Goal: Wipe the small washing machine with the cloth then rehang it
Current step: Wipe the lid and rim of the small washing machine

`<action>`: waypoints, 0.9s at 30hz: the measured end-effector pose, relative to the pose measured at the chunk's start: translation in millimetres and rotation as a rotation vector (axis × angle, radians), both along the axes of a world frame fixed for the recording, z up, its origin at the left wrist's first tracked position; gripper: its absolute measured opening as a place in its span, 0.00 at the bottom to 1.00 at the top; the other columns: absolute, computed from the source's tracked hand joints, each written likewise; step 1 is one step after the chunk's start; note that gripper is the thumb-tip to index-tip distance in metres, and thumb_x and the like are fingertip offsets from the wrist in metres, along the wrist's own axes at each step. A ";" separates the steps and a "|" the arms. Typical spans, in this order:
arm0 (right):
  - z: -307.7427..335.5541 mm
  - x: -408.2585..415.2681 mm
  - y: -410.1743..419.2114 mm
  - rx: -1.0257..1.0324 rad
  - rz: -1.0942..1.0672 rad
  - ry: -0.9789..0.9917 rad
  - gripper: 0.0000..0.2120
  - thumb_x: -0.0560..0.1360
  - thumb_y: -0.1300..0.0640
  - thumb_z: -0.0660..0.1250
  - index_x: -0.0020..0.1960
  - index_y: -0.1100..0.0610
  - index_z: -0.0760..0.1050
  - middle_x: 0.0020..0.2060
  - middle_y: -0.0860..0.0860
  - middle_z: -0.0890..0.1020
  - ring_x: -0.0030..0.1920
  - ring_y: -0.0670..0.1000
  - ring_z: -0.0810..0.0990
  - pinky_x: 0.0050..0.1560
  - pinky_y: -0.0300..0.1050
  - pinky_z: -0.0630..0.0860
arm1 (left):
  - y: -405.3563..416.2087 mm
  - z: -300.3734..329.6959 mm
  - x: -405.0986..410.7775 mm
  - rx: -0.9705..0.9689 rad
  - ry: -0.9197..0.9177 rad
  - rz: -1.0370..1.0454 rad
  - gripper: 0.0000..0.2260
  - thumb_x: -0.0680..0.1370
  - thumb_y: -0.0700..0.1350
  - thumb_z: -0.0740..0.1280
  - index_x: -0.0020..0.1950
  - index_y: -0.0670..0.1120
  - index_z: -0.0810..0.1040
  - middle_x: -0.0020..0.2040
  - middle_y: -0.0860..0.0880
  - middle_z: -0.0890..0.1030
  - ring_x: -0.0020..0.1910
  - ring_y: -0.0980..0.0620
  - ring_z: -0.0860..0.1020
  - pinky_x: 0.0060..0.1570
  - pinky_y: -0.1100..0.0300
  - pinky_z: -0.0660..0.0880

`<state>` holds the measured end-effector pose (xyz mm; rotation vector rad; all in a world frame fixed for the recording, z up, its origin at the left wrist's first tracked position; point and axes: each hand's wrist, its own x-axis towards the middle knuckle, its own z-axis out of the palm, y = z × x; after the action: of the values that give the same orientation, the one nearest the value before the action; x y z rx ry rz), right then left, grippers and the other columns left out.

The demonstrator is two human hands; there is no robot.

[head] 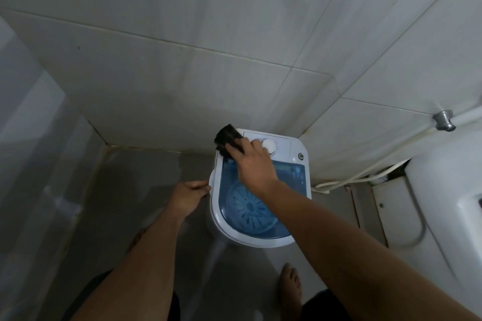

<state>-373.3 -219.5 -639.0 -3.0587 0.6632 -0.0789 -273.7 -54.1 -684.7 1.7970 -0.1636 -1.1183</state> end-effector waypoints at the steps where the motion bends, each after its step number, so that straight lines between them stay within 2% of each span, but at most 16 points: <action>1: -2.3 -4.3 8.2 0.036 0.080 -0.003 0.32 0.68 0.64 0.72 0.71 0.53 0.74 0.64 0.58 0.76 0.54 0.63 0.74 0.49 0.59 0.77 | 0.0 -1.0 0.5 0.006 0.003 0.005 0.11 0.75 0.37 0.71 0.58 0.41 0.83 0.42 0.50 0.84 0.50 0.46 0.83 0.61 0.52 0.76; 3: 1.4 -3.8 19.0 0.184 0.214 0.039 0.29 0.69 0.65 0.71 0.69 0.52 0.76 0.63 0.57 0.77 0.54 0.63 0.75 0.49 0.58 0.76 | 0.9 -0.4 0.2 0.018 -0.009 -0.004 0.11 0.76 0.38 0.71 0.58 0.40 0.83 0.44 0.48 0.84 0.51 0.45 0.82 0.62 0.51 0.75; 5: 16.5 10.5 13.0 0.330 0.242 0.060 0.27 0.73 0.66 0.66 0.70 0.51 0.76 0.63 0.56 0.78 0.56 0.62 0.74 0.54 0.57 0.76 | 1.2 -0.6 -0.4 0.021 -0.023 -0.011 0.11 0.76 0.37 0.71 0.58 0.39 0.83 0.41 0.50 0.85 0.50 0.46 0.82 0.62 0.52 0.75; 7: 29.1 22.9 -3.0 0.346 0.145 0.003 0.25 0.75 0.65 0.64 0.71 0.52 0.75 0.62 0.56 0.78 0.57 0.62 0.74 0.56 0.57 0.76 | 0.2 -2.9 -0.4 0.009 -0.040 -0.013 0.11 0.76 0.36 0.71 0.57 0.38 0.83 0.32 0.58 0.84 0.48 0.47 0.81 0.57 0.55 0.75; 9: 31.0 23.7 -23.2 0.279 -0.048 -0.099 0.26 0.74 0.65 0.65 0.71 0.54 0.75 0.62 0.57 0.77 0.58 0.63 0.74 0.54 0.59 0.78 | -0.7 -2.4 -0.8 0.008 -0.067 -0.032 0.11 0.76 0.37 0.71 0.58 0.39 0.83 0.29 0.61 0.82 0.48 0.47 0.81 0.54 0.58 0.75; 11: 22.0 12.7 -26.9 0.194 -0.165 -0.080 0.28 0.73 0.65 0.67 0.72 0.53 0.73 0.63 0.57 0.76 0.58 0.62 0.73 0.54 0.60 0.78 | -0.5 -2.0 -0.2 0.003 -0.049 -0.028 0.12 0.76 0.37 0.71 0.59 0.40 0.83 0.36 0.57 0.84 0.50 0.45 0.83 0.57 0.57 0.76; 14: 2.6 -11.3 0.4 0.160 -0.057 -0.122 0.27 0.70 0.66 0.70 0.68 0.54 0.77 0.61 0.57 0.78 0.54 0.63 0.75 0.49 0.61 0.78 | 0.2 -1.9 1.3 0.008 -0.012 -0.029 0.12 0.76 0.37 0.70 0.59 0.40 0.83 0.48 0.44 0.85 0.50 0.45 0.82 0.59 0.53 0.76; 16: -5.2 -30.4 19.1 0.192 0.026 -0.135 0.25 0.70 0.65 0.69 0.66 0.53 0.78 0.61 0.56 0.79 0.53 0.62 0.75 0.48 0.60 0.78 | -0.3 -4.5 2.0 0.006 -0.009 -0.016 0.11 0.75 0.37 0.71 0.58 0.39 0.83 0.49 0.39 0.85 0.49 0.45 0.81 0.60 0.50 0.77; 19: -10.2 -65.7 45.1 0.247 0.146 -0.119 0.22 0.73 0.61 0.67 0.66 0.51 0.78 0.62 0.53 0.79 0.54 0.60 0.75 0.48 0.57 0.78 | -0.5 -6.9 2.9 0.018 -0.006 -0.005 0.12 0.76 0.35 0.70 0.59 0.36 0.82 0.49 0.38 0.84 0.49 0.46 0.80 0.54 0.53 0.76; 21: -4.4 -89.3 59.0 0.324 0.298 -0.059 0.20 0.75 0.59 0.67 0.67 0.50 0.77 0.62 0.52 0.78 0.56 0.57 0.75 0.50 0.55 0.78 | -0.7 -10.0 3.9 0.024 0.039 0.000 0.13 0.76 0.37 0.70 0.60 0.38 0.82 0.53 0.39 0.84 0.52 0.43 0.82 0.58 0.48 0.77; 23: 8.0 -104.2 55.0 0.374 0.418 0.019 0.20 0.78 0.56 0.65 0.69 0.49 0.75 0.63 0.51 0.77 0.59 0.55 0.75 0.54 0.53 0.77 | -0.4 -9.2 4.1 0.032 0.052 -0.025 0.13 0.76 0.39 0.71 0.60 0.41 0.82 0.52 0.41 0.84 0.51 0.44 0.82 0.57 0.49 0.77; 25: 14.5 -108.5 32.0 0.330 0.372 -0.027 0.21 0.77 0.59 0.64 0.70 0.51 0.74 0.64 0.53 0.77 0.59 0.57 0.75 0.58 0.52 0.76 | 0.3 -8.0 4.6 0.045 0.020 -0.053 0.12 0.76 0.40 0.71 0.60 0.43 0.82 0.50 0.43 0.85 0.50 0.46 0.82 0.57 0.52 0.76; 27: 14.2 -109.5 2.3 0.269 0.122 -0.131 0.25 0.75 0.64 0.65 0.71 0.54 0.73 0.63 0.56 0.78 0.58 0.60 0.76 0.58 0.57 0.77 | 0.7 -6.3 4.8 0.062 -0.006 -0.066 0.12 0.76 0.41 0.71 0.59 0.44 0.84 0.49 0.43 0.86 0.52 0.46 0.83 0.60 0.50 0.76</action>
<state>-482.8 -217.3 -624.9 -2.7978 0.4387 -0.1722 -268.9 -53.4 -691.0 1.8621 -0.1944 -1.1757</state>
